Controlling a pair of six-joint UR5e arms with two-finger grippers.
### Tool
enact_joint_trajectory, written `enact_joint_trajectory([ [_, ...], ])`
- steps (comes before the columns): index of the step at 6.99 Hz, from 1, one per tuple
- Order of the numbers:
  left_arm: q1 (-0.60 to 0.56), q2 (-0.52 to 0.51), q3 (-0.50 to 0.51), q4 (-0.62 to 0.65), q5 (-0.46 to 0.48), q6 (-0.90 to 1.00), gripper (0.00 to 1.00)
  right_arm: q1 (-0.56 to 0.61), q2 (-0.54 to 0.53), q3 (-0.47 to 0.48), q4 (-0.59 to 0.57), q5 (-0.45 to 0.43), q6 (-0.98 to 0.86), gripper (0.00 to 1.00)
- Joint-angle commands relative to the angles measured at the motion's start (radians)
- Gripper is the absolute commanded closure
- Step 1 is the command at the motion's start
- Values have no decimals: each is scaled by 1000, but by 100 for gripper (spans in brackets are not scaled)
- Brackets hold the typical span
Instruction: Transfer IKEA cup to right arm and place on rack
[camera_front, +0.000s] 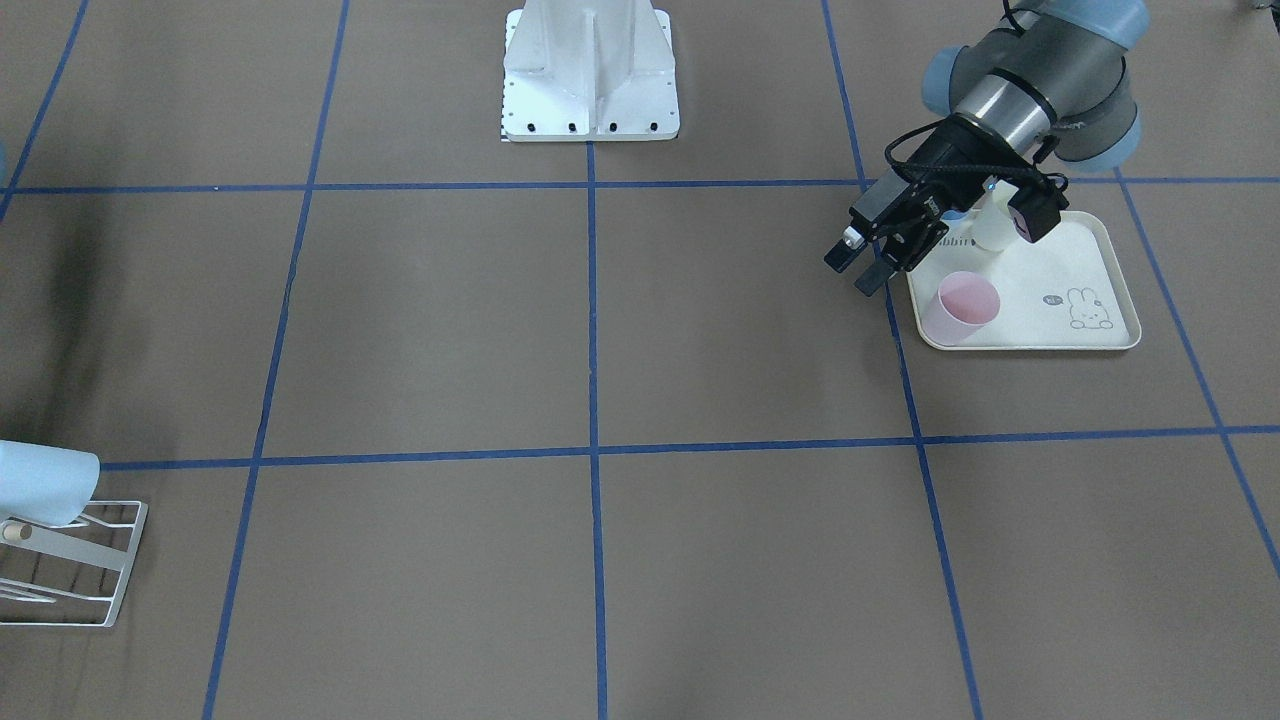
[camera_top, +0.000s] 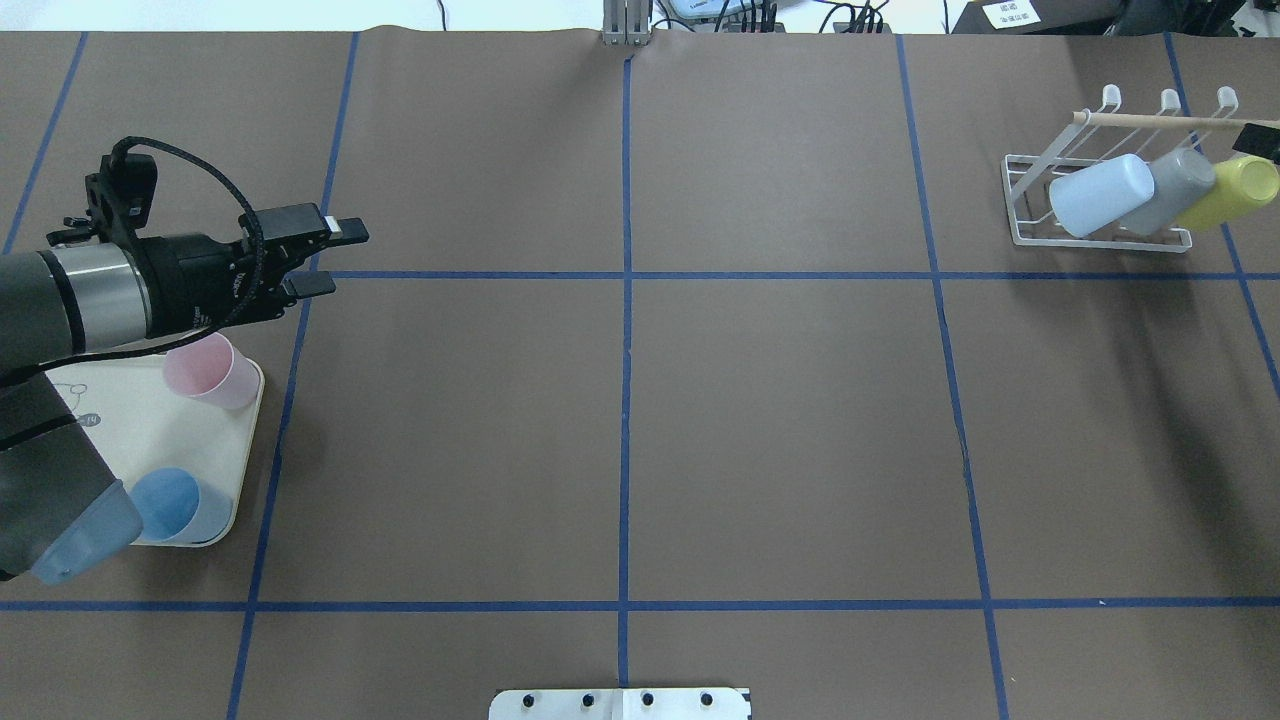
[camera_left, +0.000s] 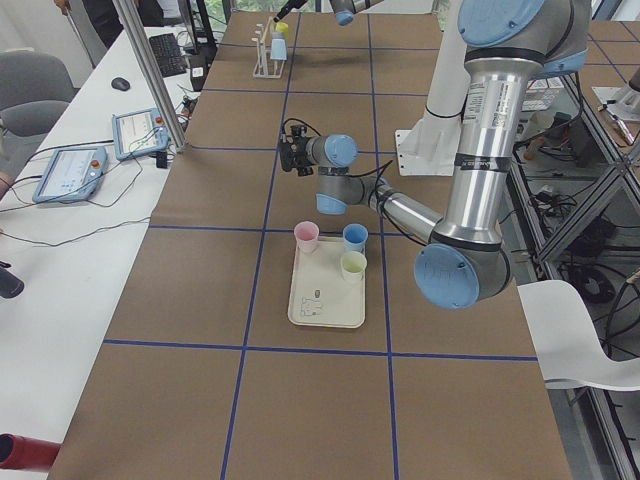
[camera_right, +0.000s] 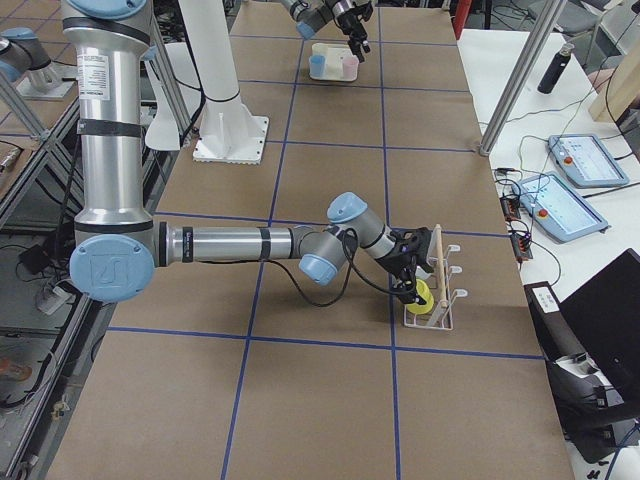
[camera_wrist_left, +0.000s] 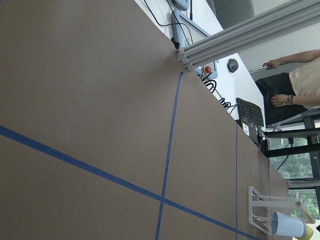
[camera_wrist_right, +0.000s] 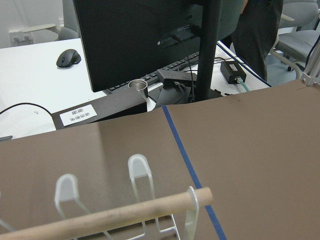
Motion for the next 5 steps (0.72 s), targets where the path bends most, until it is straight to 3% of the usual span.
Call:
enact_joint_trajectory([
  [1,-12,10,2,15,2,39,1,-20,23,16,0,-1,2,2],
  [4,-109,199,4,87,1,505,1,-46,43,133,0,62,28,1],
  [5,-178,260,-8,142,-40,578,1,-60,43,167,0,93,80,1],
])
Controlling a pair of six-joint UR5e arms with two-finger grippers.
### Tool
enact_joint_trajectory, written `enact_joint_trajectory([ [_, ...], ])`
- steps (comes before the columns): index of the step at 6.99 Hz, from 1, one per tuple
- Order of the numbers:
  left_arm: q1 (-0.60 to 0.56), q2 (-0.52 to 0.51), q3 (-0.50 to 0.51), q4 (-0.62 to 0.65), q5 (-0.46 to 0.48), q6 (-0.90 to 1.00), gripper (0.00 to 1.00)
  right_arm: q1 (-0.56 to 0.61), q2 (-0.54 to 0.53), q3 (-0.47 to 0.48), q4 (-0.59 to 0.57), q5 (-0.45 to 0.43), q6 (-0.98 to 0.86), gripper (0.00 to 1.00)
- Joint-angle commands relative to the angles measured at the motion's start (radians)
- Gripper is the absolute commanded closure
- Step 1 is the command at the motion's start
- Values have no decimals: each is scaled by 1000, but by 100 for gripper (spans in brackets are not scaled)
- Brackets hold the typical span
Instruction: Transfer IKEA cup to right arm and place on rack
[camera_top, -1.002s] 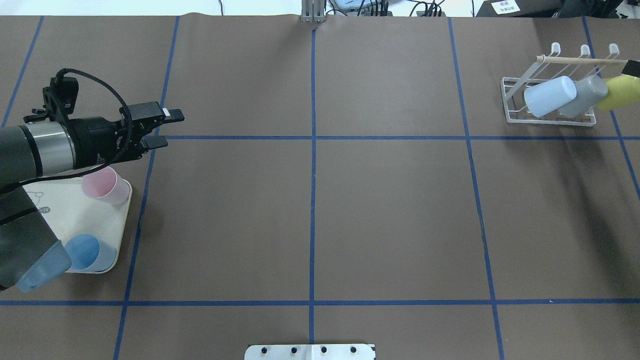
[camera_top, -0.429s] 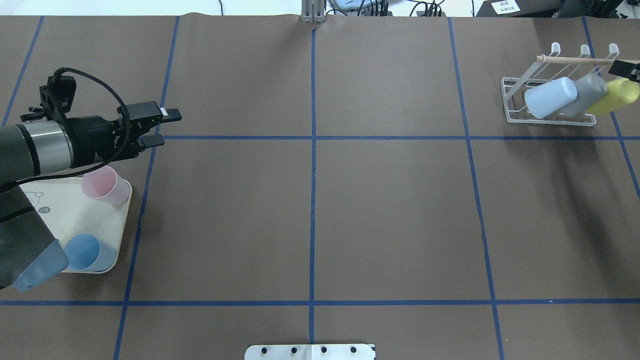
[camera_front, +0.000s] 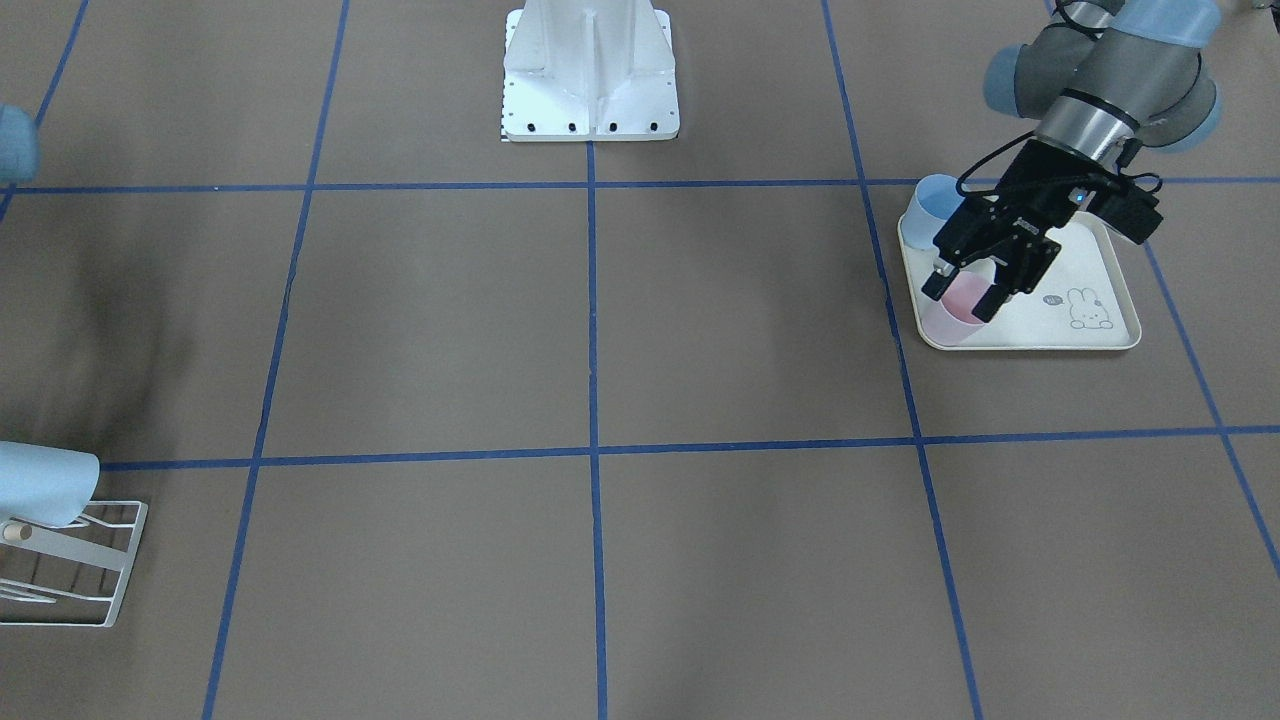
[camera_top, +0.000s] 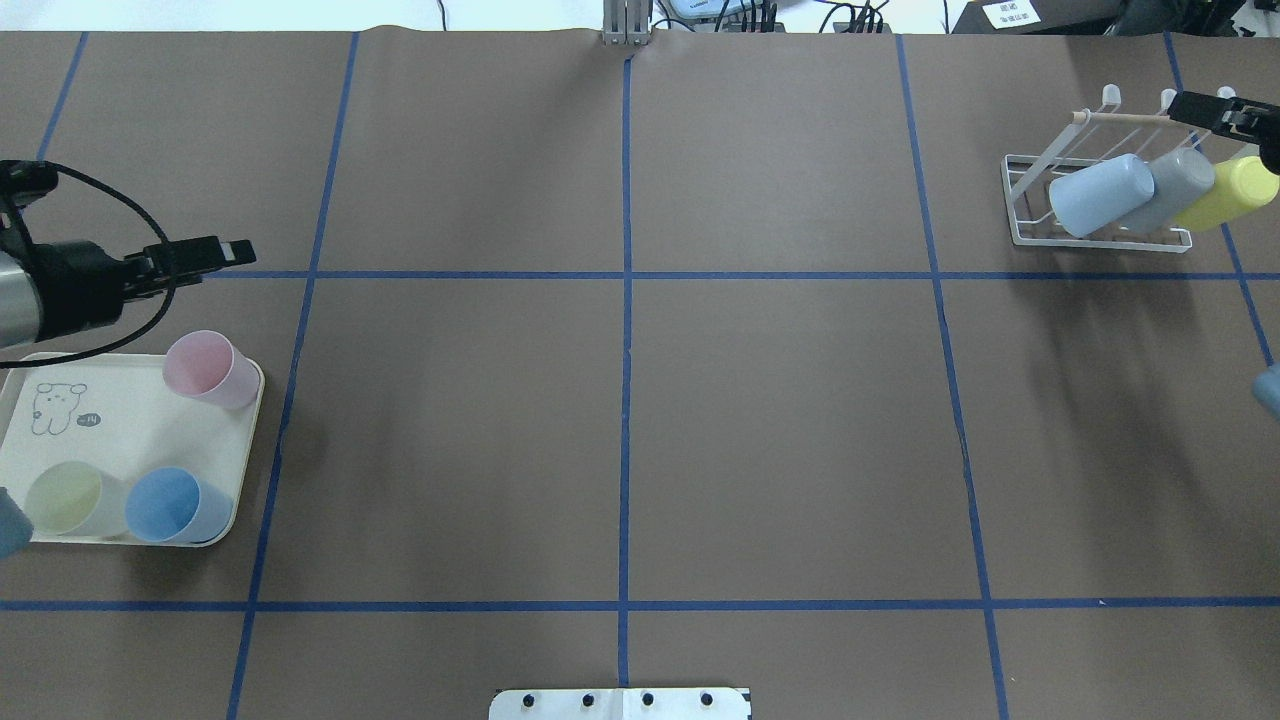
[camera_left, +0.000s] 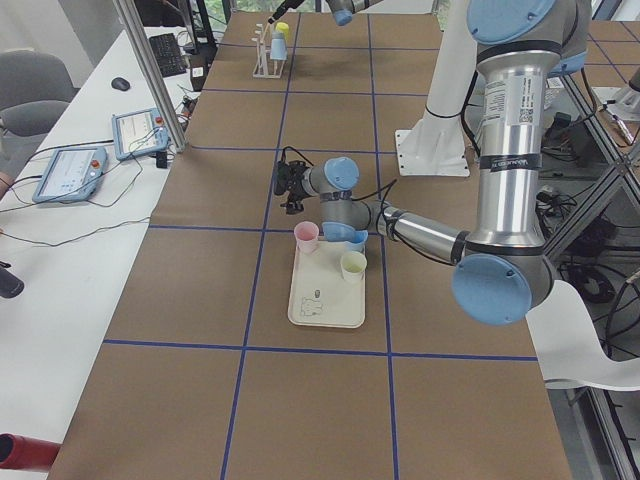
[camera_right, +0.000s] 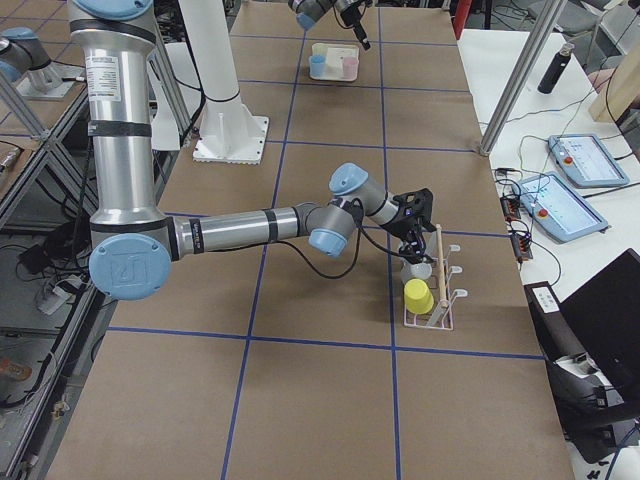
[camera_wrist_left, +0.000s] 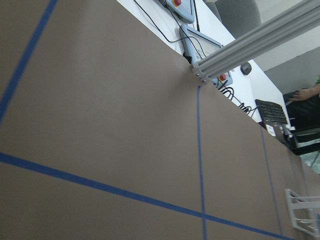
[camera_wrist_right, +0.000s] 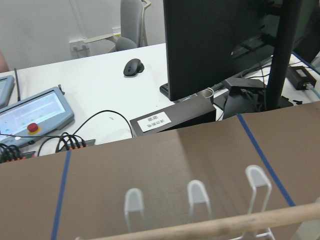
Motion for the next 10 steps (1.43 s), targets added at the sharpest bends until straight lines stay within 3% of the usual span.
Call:
enact_joint_trajectory([
  [1,-129,150,-11,63,-85,231,1,-50,0,85,-2,43,83,1],
  [3,-157,267,-74,152,-299,312,1,-90,0,115,-2,40,88,1],
  [5,-148,358,-88,215,-404,314,1,-113,-18,156,1,52,79,1],
  [7,-134,386,-73,217,-419,309,0,-159,-20,155,4,38,89,1],
  [10,-13,374,-61,217,-415,254,0,-169,-32,156,6,43,89,1],
])
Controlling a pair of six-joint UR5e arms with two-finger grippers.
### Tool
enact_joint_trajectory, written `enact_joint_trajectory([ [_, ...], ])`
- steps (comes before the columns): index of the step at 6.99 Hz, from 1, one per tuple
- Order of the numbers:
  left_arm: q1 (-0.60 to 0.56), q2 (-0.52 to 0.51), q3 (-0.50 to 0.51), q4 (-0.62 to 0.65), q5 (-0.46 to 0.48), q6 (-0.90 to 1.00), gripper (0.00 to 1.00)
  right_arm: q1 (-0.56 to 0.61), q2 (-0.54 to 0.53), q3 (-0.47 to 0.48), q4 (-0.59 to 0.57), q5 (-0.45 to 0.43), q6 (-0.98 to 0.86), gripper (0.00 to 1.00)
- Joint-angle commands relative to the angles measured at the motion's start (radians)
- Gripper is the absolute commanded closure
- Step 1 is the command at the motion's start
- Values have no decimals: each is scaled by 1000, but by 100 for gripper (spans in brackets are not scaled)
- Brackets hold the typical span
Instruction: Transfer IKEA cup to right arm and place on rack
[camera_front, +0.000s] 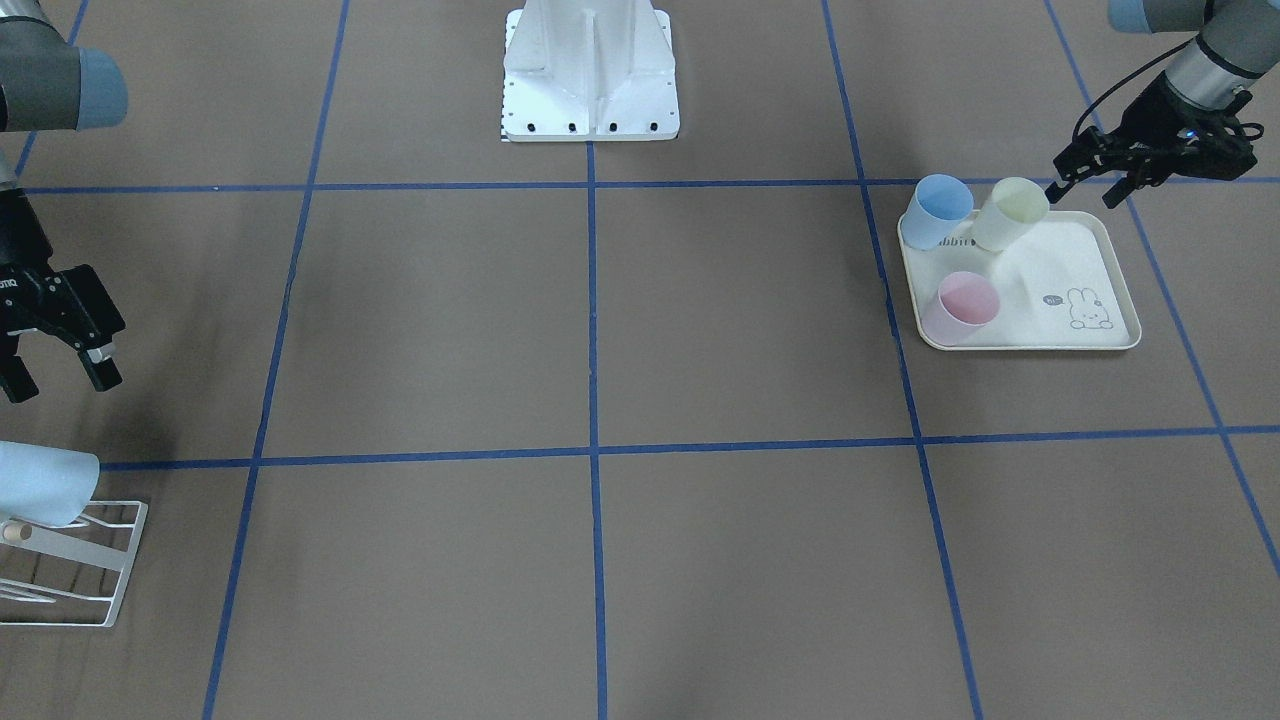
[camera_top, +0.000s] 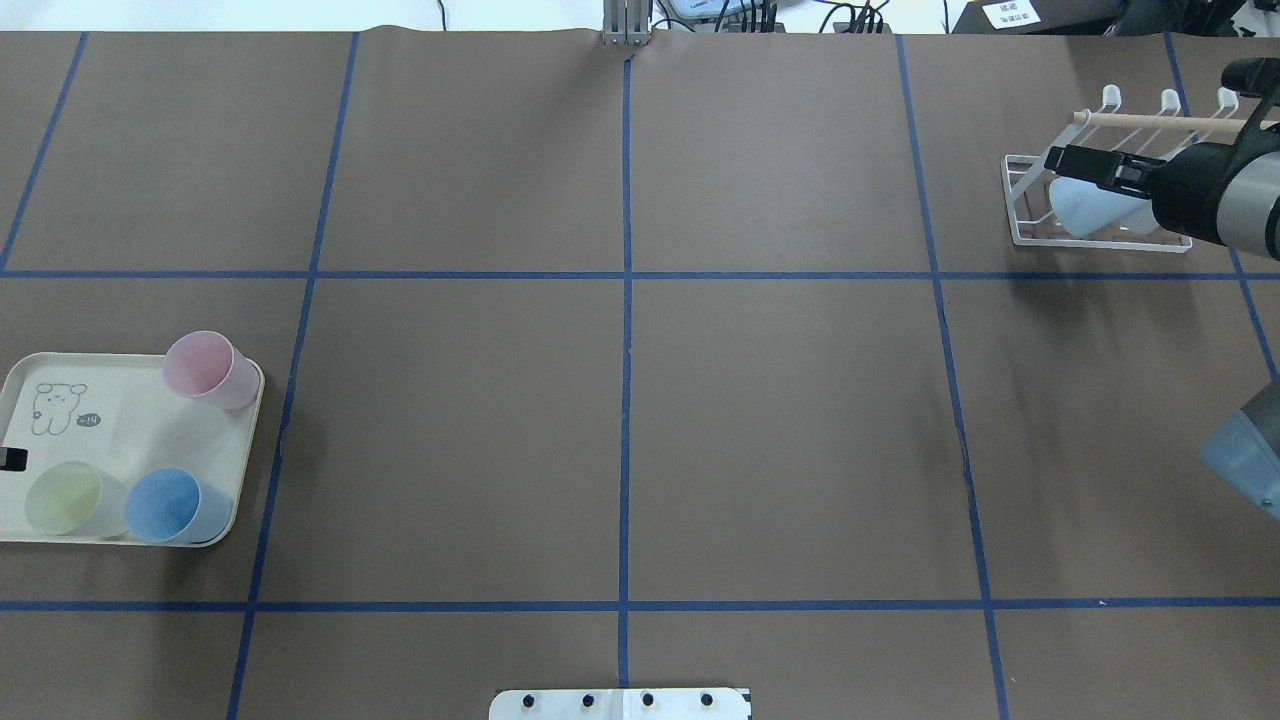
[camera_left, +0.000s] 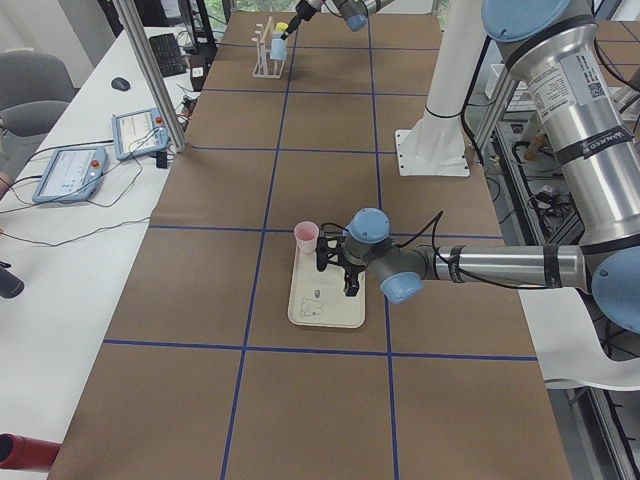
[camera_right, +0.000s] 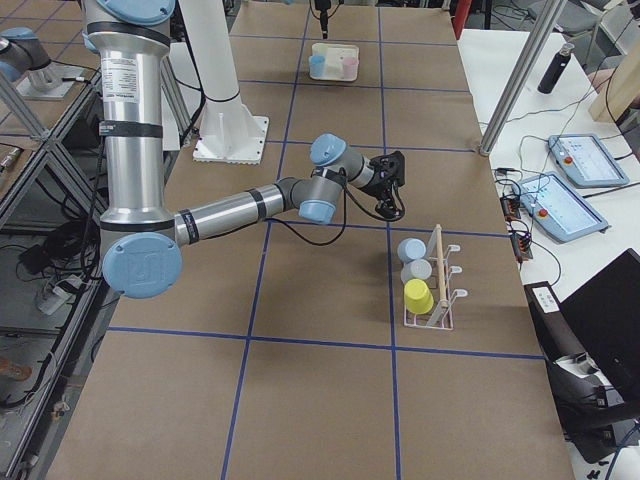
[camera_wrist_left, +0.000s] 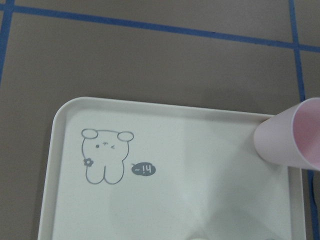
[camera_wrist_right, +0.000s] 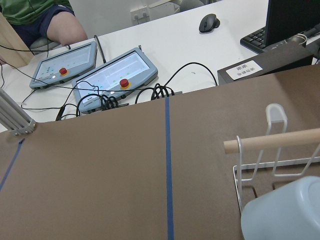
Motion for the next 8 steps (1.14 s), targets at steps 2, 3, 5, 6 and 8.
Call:
enact_joint_trajectory([
  [2,76,-26,53,-1,4,-27,22,-2,-12,1,2,5,0,1],
  [3,77,-40,57,2,-8,-33,89,-2,-13,3,3,5,0,1],
  [5,71,-32,77,3,-95,-27,100,-2,-15,3,3,7,0,1],
  [6,33,-35,71,3,-167,-16,100,-4,-15,3,5,7,0,1],
  [8,-209,-37,60,0,-271,-16,100,-7,-13,3,26,5,0,1],
])
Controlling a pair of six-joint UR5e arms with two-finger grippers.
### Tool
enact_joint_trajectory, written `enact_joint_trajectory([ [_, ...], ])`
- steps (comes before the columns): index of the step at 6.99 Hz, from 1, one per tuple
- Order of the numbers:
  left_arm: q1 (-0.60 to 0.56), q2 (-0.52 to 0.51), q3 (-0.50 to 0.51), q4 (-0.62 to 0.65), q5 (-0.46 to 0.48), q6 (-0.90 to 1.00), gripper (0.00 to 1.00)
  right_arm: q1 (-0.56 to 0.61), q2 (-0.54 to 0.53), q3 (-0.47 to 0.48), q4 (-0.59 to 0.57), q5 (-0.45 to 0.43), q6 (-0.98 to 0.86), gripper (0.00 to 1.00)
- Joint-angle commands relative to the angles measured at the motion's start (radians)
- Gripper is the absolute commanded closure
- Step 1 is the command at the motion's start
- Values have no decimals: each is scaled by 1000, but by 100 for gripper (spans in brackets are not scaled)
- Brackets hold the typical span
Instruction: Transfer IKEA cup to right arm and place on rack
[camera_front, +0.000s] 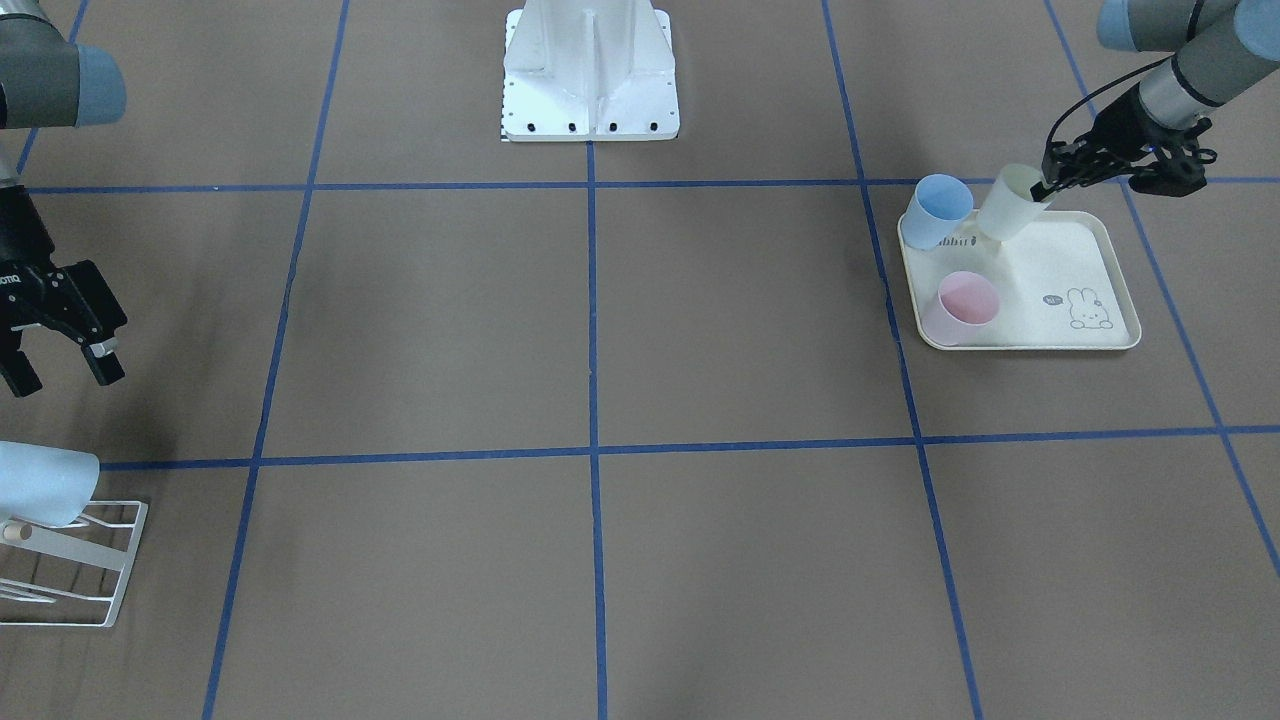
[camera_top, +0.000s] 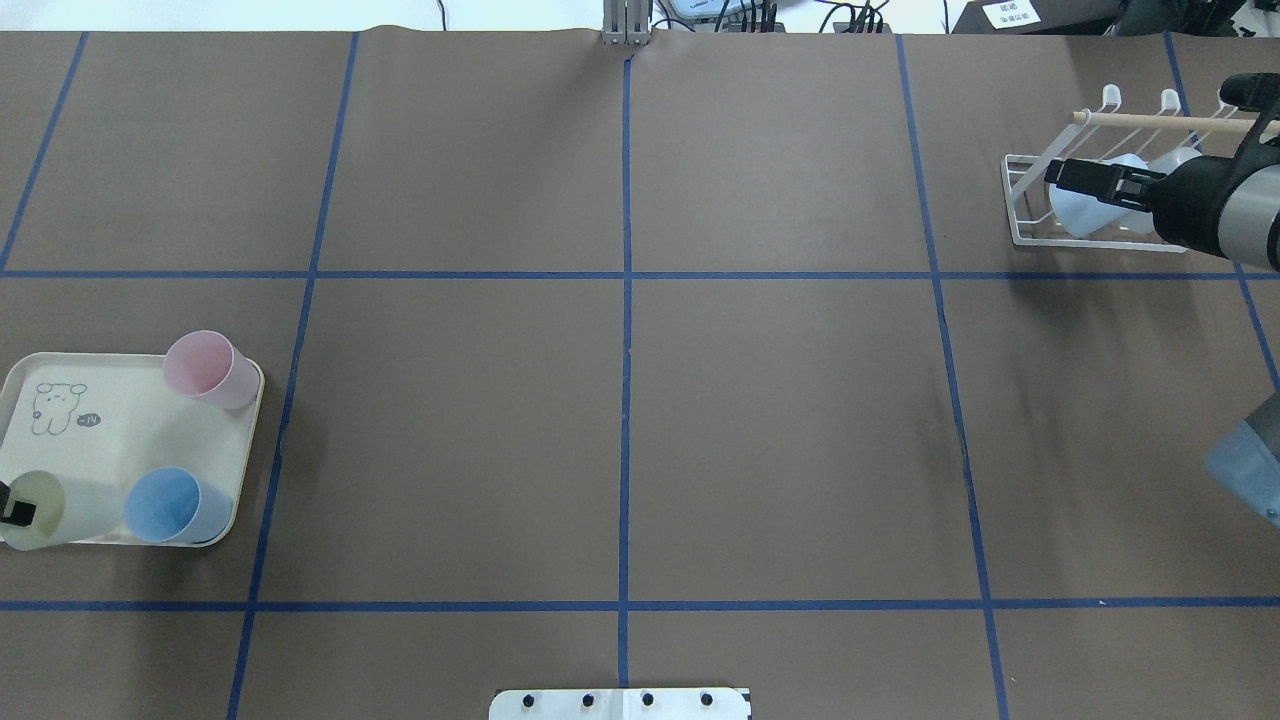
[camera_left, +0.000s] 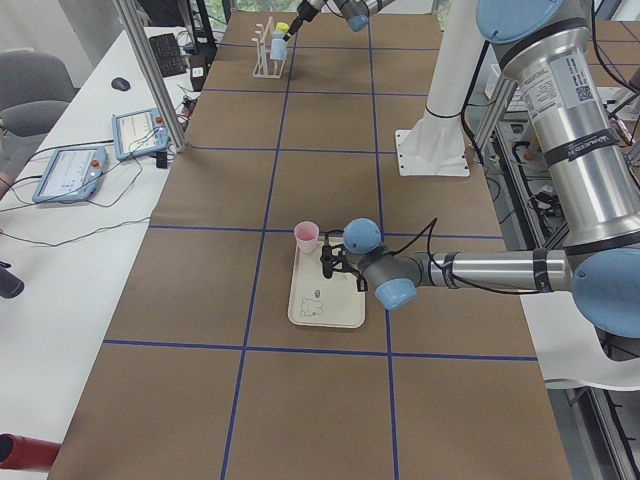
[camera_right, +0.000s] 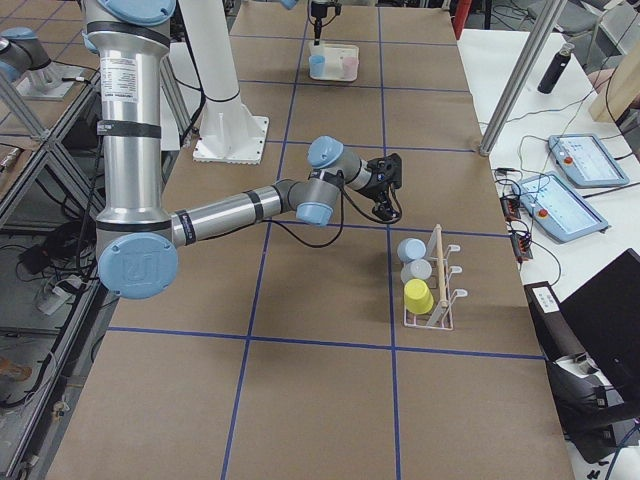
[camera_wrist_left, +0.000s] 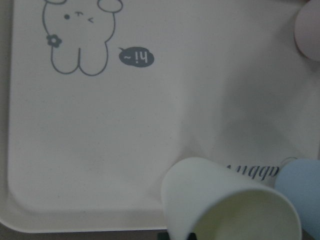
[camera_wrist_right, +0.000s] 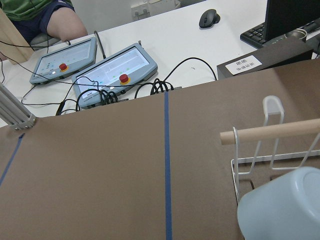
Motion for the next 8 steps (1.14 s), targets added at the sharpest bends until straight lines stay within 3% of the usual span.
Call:
enact_joint_trajectory([
  [1,-264,-42,-31,-2,-87,1,100,-8,4,5,26,7,6,1],
  [2,-271,-105,-34,23,-87,-59,100,-54,12,10,60,10,97,1],
  [5,-239,-477,-14,11,-78,-661,100,-196,52,114,101,10,320,1],
  [6,-164,-574,-13,12,-23,-833,100,-232,97,125,101,16,441,1],
  [8,40,-732,-11,1,207,-980,100,-296,191,178,101,16,624,1],
])
